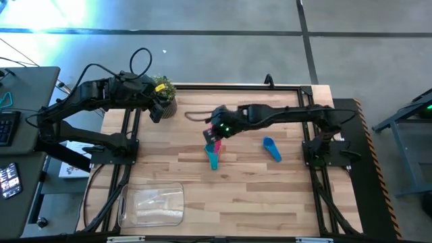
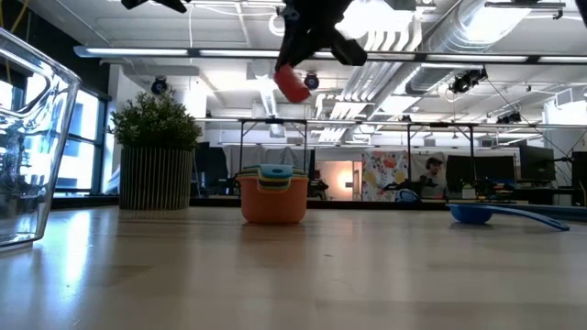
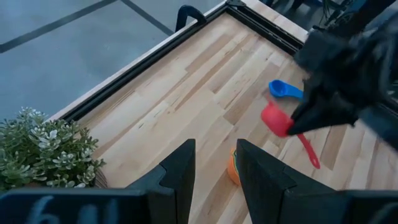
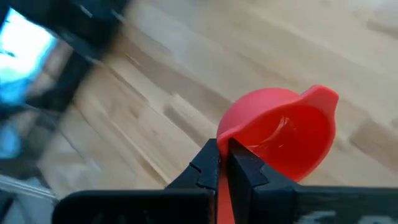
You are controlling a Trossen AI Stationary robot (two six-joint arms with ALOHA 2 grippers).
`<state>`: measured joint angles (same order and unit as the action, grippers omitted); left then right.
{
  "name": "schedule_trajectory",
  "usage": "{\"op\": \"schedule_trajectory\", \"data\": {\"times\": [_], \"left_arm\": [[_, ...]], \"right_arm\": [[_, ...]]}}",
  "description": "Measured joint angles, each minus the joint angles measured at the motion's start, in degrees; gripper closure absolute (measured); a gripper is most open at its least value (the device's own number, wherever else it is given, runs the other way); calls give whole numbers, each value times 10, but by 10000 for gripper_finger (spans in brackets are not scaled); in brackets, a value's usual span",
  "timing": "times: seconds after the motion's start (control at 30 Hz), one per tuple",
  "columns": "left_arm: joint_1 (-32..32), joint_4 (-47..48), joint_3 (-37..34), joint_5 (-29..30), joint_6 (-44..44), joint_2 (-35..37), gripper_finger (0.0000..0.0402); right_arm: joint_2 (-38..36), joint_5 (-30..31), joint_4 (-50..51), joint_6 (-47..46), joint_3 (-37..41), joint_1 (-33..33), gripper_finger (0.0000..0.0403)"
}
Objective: Nest measuring cups in basket
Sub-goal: Stack the red measuring cup on the light blue measuring cup
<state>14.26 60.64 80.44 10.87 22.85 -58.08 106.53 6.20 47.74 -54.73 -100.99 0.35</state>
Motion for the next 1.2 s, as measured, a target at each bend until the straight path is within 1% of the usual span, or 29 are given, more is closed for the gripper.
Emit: {"op": "schedule_trajectory", "data": {"times": [0.13, 0.23, 0.5, 1.0, 1.2], "left_arm": [[0, 0, 0, 0, 0, 0, 296], [0, 0, 0, 0, 0, 0, 296], [0, 0, 0, 0, 9, 0, 296], [0, 0, 0, 0, 22, 0, 296], [0, 0, 0, 2, 24, 0, 296]], "right_arm": [[37, -14, 28, -9, -25, 10, 401], [58, -35, 28, -18, -26, 14, 401], [98, -57, 27, -22, -26, 17, 401], [135, -82, -6, -11, -24, 17, 401], [135, -72, -2, -7, -24, 15, 401]]}}
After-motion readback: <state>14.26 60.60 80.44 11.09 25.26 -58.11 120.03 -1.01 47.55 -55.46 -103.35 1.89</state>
